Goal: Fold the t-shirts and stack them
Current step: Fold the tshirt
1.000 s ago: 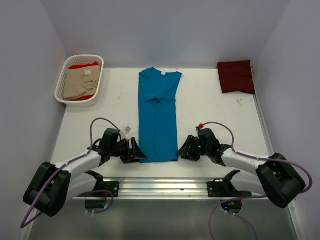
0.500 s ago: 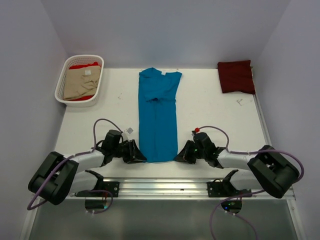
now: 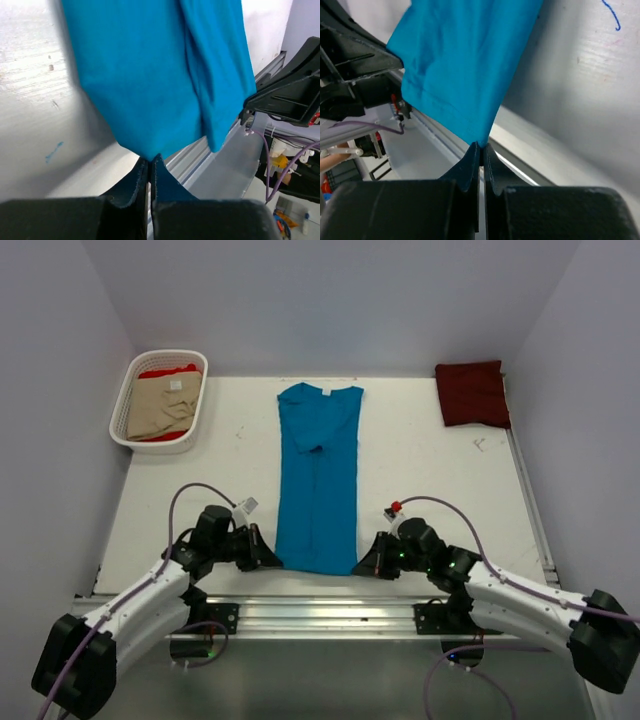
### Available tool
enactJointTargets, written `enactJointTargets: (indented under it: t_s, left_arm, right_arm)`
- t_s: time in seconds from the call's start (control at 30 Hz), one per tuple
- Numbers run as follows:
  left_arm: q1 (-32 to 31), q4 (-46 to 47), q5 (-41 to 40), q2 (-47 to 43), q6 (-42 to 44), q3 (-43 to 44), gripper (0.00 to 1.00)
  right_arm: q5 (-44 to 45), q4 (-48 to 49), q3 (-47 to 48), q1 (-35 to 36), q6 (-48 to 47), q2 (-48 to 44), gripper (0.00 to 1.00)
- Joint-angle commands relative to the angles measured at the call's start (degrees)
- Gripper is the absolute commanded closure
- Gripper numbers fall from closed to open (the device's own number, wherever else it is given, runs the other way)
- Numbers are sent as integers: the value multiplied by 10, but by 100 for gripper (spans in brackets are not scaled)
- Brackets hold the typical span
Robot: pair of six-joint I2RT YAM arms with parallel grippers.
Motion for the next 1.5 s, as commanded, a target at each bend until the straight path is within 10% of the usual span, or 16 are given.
enactJointTargets:
  t_s: [0.0,0.93,1.47]
  left_arm:
    - [-2,-121,-20,-57,14,47,100]
    - [-2,-247,-17,-159,-21,120,100]
    - [-2,-40,-80,-20,96,197,100]
  right_arm:
    - [31,-162,29,4,-40,-96,100]
    - [4,-237,90,9,-82,-143,100]
    - [140,-197,279,8,-218,62,100]
